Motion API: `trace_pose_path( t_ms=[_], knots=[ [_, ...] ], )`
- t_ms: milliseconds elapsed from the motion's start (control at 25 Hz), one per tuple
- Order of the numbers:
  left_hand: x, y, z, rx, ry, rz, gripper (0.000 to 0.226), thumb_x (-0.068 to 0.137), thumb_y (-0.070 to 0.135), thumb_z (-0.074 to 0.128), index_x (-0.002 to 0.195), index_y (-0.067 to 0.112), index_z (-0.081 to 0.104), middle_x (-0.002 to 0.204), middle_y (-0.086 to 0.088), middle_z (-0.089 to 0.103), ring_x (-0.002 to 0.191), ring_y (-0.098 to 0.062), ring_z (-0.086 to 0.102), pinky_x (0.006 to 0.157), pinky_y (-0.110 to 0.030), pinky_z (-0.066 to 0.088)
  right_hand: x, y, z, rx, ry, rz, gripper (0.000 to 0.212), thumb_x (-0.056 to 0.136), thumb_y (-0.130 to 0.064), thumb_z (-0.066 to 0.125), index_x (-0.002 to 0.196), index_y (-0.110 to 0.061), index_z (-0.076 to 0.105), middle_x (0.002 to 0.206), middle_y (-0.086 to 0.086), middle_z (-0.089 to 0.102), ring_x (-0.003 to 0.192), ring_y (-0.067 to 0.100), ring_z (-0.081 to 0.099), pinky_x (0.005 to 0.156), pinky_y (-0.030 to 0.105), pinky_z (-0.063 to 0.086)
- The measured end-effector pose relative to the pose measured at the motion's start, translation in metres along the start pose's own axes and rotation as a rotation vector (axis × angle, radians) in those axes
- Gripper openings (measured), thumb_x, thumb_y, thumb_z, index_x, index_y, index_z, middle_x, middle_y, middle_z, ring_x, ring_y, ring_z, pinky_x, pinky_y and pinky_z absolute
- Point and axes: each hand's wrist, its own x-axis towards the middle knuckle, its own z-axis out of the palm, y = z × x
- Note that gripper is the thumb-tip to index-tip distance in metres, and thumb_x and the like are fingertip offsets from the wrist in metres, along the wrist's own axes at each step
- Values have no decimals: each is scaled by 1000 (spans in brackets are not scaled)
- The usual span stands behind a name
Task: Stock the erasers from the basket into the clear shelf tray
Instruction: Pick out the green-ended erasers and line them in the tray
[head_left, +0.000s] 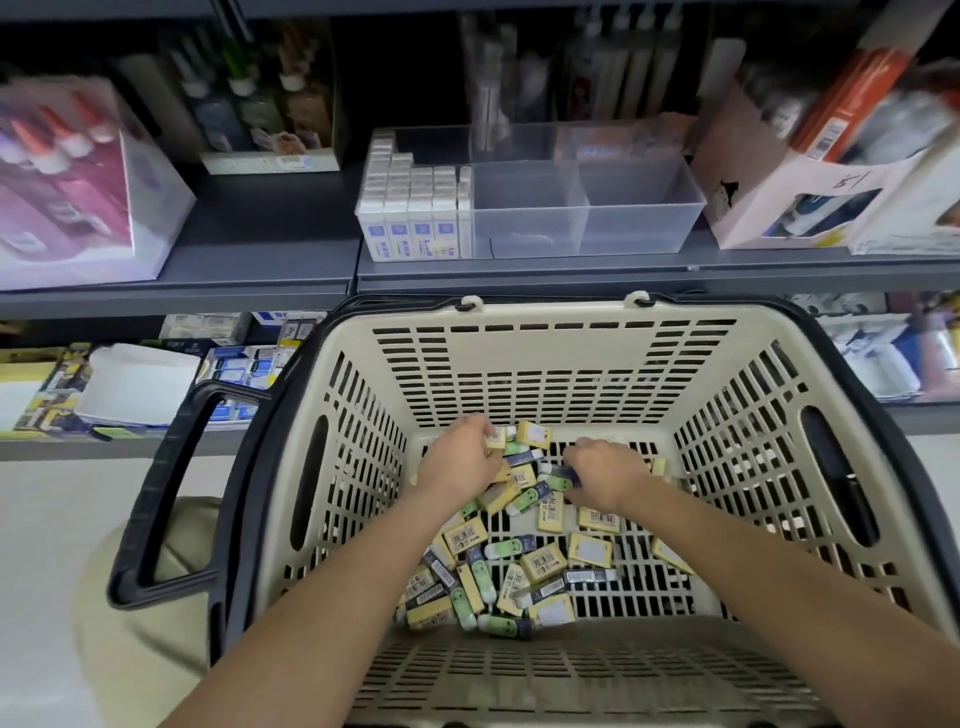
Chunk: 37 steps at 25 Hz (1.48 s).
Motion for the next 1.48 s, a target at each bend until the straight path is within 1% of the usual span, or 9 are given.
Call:
trace_pose_path(
  t_ms=[200,440,600,800,880,1000,1120,1360,1480],
  knots=[
    [-7,20,10,-306,-235,-56,23,95,34,49,90,13,58,90,-6,68,76,-20,67,73,-35,58,-8,3,-20,538,128,104,23,71,-40,67,69,-22,53,65,-5,56,59,12,51,51,24,39],
    [-11,25,3,-1254,-410,-297,26,97,21,49,117,7,55,106,-11,66,96,-20,65,83,-29,53,-5,-21,-26,974,186,28,16,78,-25,72,81,-17,59,70,-6,58,62,5,52,58,16,40],
    [-8,16,-8,-1344,-466,-344,26,95,8,50,121,4,54,104,-15,66,100,-27,63,94,-37,48,-6,-16,-30,1140,123,44,3,87,-17,64,88,-15,64,65,-4,63,51,6,55,55,16,43],
    [-9,13,-10,-1363,-457,-349,26,92,7,56,118,3,53,112,-19,63,100,-30,63,82,-33,53,-3,-22,-28,1164,68,25,11,90,-23,59,85,-14,63,65,-4,62,45,-2,54,49,12,45],
    [-7,10,-10,-1304,-405,-366,24,93,9,55,117,5,54,109,-15,66,95,-26,65,74,-31,54,-1,-22,-23,1039,99,76,19,89,-29,59,83,-12,64,73,-1,64,57,5,58,62,23,51],
    [-3,4,-11,-1210,-331,-412,17,94,9,52,111,10,55,92,-6,70,81,-18,64,66,-30,54,-2,-23,-9,564,96,12,24,88,-30,61,107,-16,63,106,3,62,90,17,60,82,33,50],
    [0,-1,-13,-1205,-308,-431,19,92,3,53,108,12,54,94,-8,69,82,-18,65,64,-30,53,-4,-33,7,266,-27,-123,35,88,-26,58,122,-20,54,123,4,48,105,24,56,87,38,49],
    [-1,-4,-14,-1162,-333,-454,17,87,-4,55,99,8,56,99,-11,69,83,-21,64,55,-26,56,-3,-20,-3,323,-12,-64,26,86,-32,61,101,-11,63,98,3,61,82,16,55,71,27,47],
    [-1,-5,-12,-1161,-329,-478,24,87,-6,56,107,8,56,104,-12,68,91,-24,65,71,-31,58,-6,-2,-19,620,123,101,21,86,-29,63,87,-8,61,72,0,57,61,11,51,54,20,41]
  ],
)
